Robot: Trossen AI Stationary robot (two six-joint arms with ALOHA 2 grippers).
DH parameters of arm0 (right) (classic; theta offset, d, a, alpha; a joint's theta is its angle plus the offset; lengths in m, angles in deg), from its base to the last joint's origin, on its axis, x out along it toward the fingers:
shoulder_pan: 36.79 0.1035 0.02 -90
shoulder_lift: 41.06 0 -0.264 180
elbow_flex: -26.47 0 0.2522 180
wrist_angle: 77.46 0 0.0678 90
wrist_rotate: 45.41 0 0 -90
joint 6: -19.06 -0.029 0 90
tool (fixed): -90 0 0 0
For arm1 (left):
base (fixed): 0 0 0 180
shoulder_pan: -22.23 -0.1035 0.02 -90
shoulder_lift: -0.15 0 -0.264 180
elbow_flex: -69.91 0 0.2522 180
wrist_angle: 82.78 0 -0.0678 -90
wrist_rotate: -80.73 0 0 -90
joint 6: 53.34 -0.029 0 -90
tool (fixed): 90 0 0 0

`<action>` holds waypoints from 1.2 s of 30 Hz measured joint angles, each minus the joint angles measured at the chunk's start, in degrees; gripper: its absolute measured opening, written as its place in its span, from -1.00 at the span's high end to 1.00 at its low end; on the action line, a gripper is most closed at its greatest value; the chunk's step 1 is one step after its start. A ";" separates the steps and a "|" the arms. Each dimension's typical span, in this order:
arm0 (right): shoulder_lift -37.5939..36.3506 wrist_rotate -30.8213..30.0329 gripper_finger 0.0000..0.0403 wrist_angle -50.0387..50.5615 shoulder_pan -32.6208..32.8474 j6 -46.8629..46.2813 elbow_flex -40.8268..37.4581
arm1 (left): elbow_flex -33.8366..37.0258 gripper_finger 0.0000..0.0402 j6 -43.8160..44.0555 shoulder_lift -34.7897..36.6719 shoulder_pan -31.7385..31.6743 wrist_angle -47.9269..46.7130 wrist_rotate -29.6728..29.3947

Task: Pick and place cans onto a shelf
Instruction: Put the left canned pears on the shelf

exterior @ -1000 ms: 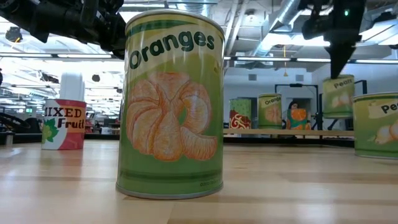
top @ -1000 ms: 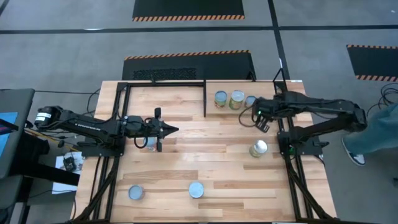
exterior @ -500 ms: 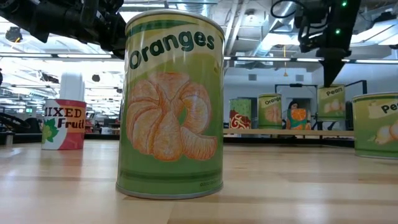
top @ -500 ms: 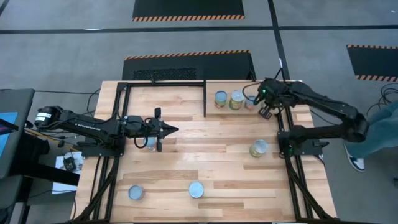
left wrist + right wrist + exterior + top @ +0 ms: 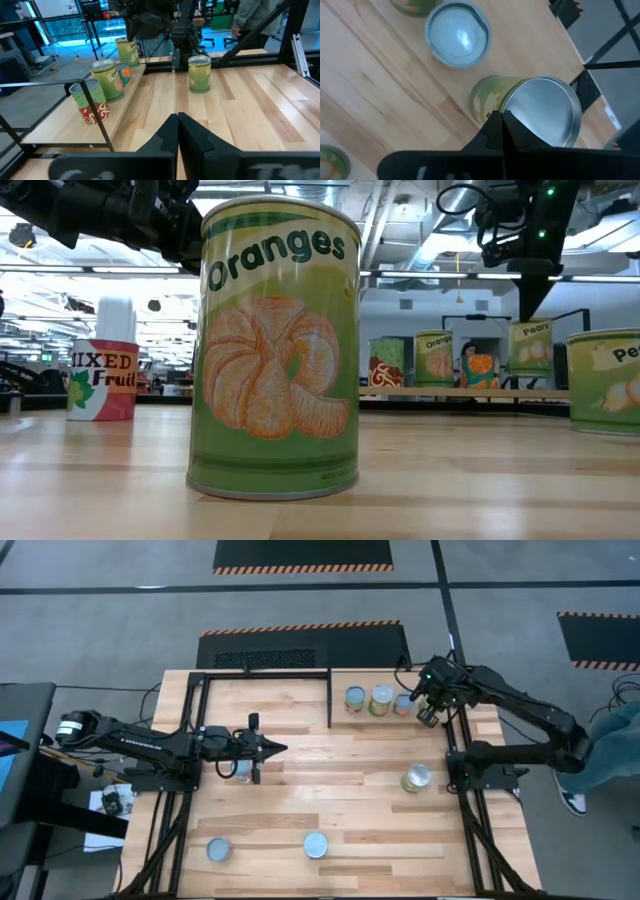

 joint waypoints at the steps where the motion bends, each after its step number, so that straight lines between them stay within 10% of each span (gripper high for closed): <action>1: 0.00 0.00 0.98 -0.27 -0.01 0.06 0.00 | 0.00 1.00 0.00 0.01 0.00 0.00 0.00; 36: 3.70 0.80 0.98 -1.20 -0.28 4.44 0.00 | 0.00 1.00 0.09 0.00 0.01 0.00 0.01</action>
